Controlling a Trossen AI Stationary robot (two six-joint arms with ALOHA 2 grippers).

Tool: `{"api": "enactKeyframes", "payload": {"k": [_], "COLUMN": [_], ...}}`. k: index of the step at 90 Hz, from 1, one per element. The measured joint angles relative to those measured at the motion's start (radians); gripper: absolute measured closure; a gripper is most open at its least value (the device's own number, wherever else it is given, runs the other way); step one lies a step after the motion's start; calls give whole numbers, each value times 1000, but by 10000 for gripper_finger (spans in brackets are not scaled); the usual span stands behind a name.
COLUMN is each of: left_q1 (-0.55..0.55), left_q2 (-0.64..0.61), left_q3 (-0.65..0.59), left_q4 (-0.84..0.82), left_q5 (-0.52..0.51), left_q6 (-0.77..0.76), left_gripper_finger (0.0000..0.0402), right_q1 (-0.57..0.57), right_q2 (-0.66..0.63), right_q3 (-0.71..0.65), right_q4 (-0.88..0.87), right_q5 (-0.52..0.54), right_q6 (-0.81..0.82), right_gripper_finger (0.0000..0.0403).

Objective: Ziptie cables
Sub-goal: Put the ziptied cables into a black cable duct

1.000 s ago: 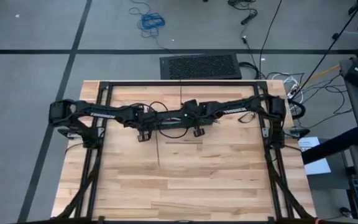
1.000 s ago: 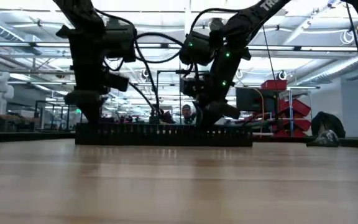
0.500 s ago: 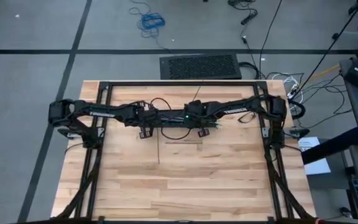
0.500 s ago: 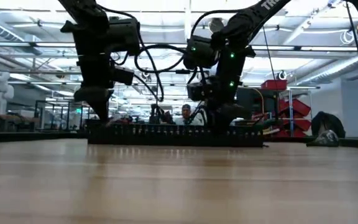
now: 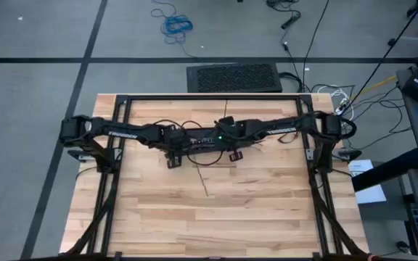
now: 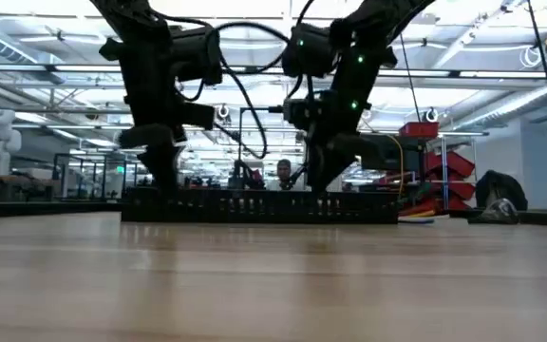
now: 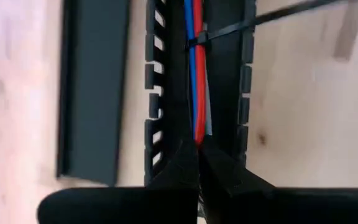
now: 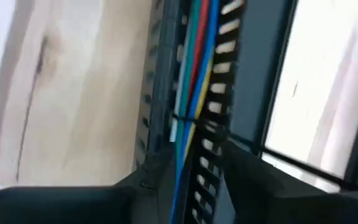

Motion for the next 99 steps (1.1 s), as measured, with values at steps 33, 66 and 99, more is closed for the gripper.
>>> {"api": "enactKeyframes", "payload": {"k": [33,66,99], "left_q1": [-57,-118,-177], "left_q2": [-8,-41,-111], "left_q3": [1,47,54], "left_q4": [-110,-180,-174], "left_q5": [37,125,84], "left_q6": [-75,-162,-264], "left_gripper_finger": [393,291,256], "right_q1": [-2,-2,14], "right_q2": [0,0,-30], "right_q3": [0,1,2], "right_q4": [27,27,59], "right_q5": [-34,-59,-44], "right_q6": [25,42,143], "right_gripper_finger": [261,261,261]}}
